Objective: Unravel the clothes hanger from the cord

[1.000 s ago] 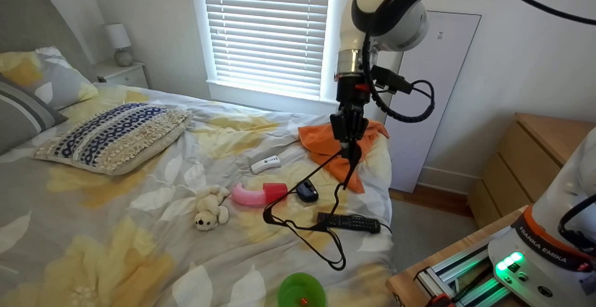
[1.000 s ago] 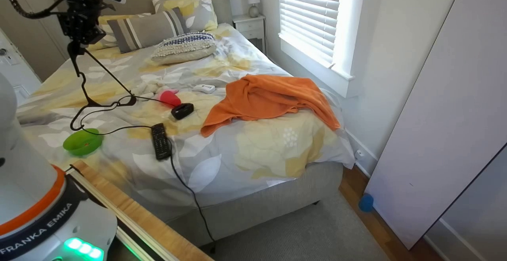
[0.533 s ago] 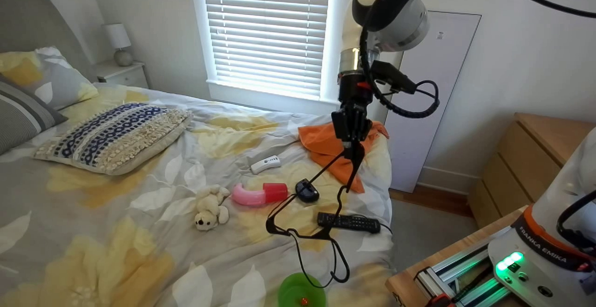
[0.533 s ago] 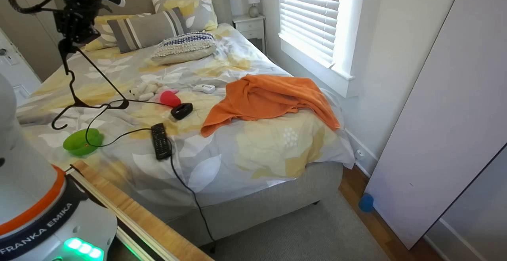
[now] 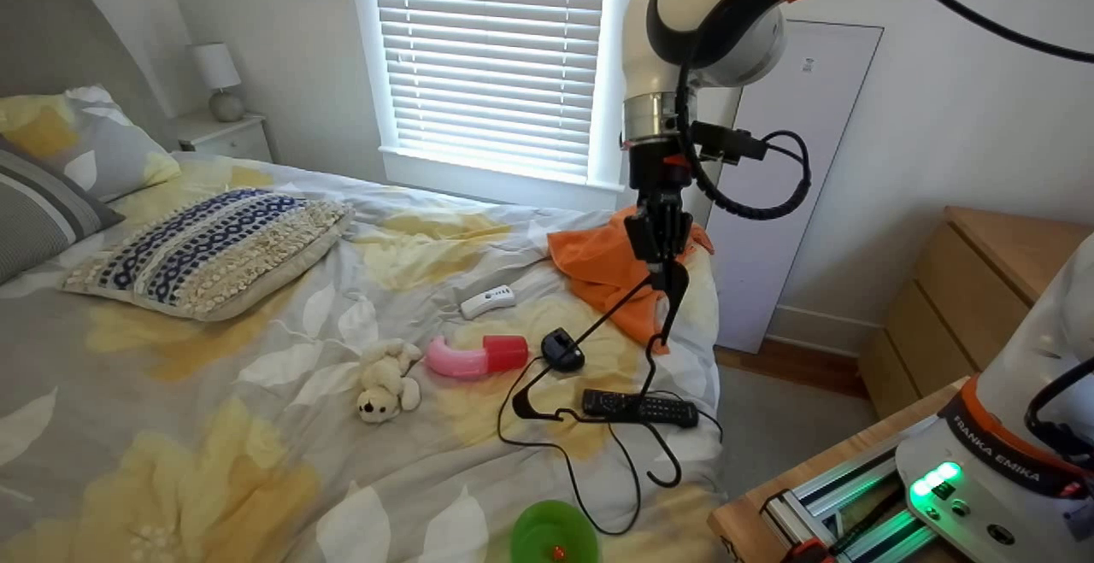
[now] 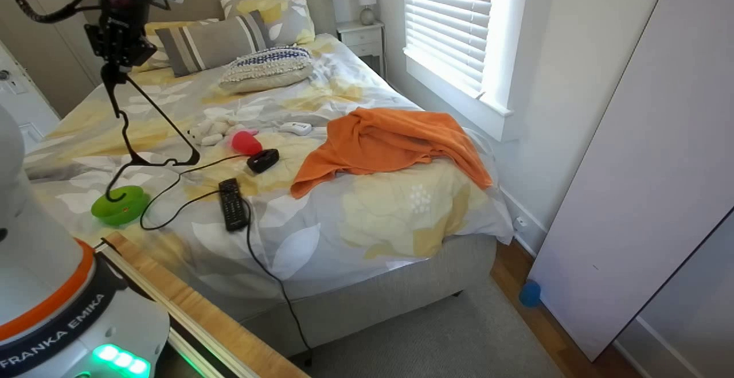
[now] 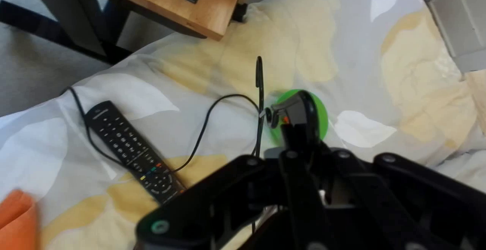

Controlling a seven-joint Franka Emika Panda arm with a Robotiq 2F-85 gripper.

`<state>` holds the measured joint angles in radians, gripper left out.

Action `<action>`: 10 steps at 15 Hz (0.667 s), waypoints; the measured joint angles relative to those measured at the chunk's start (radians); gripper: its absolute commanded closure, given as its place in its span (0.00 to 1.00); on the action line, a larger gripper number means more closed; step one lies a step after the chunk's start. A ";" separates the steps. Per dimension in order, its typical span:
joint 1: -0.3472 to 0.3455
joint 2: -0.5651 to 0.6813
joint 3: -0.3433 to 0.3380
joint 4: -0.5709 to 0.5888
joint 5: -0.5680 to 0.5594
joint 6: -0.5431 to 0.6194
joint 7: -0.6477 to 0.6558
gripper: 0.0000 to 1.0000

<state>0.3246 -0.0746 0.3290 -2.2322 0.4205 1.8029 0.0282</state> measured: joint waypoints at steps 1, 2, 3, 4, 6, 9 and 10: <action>0.001 0.000 0.005 0.004 -0.039 0.000 0.006 0.98; 0.002 0.000 0.008 0.008 -0.069 0.000 0.012 0.98; 0.003 -0.001 0.011 0.011 -0.091 0.000 0.014 0.98; 0.004 -0.002 0.013 0.014 -0.102 0.000 0.015 0.98; 0.003 -0.012 0.014 0.022 -0.103 0.029 0.015 0.98; -0.002 -0.050 0.002 0.022 -0.095 0.137 0.021 0.98; -0.007 -0.069 -0.006 0.019 -0.089 0.170 0.024 0.98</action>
<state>0.3178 -0.1441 0.3227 -2.2131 0.3315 1.9729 0.0522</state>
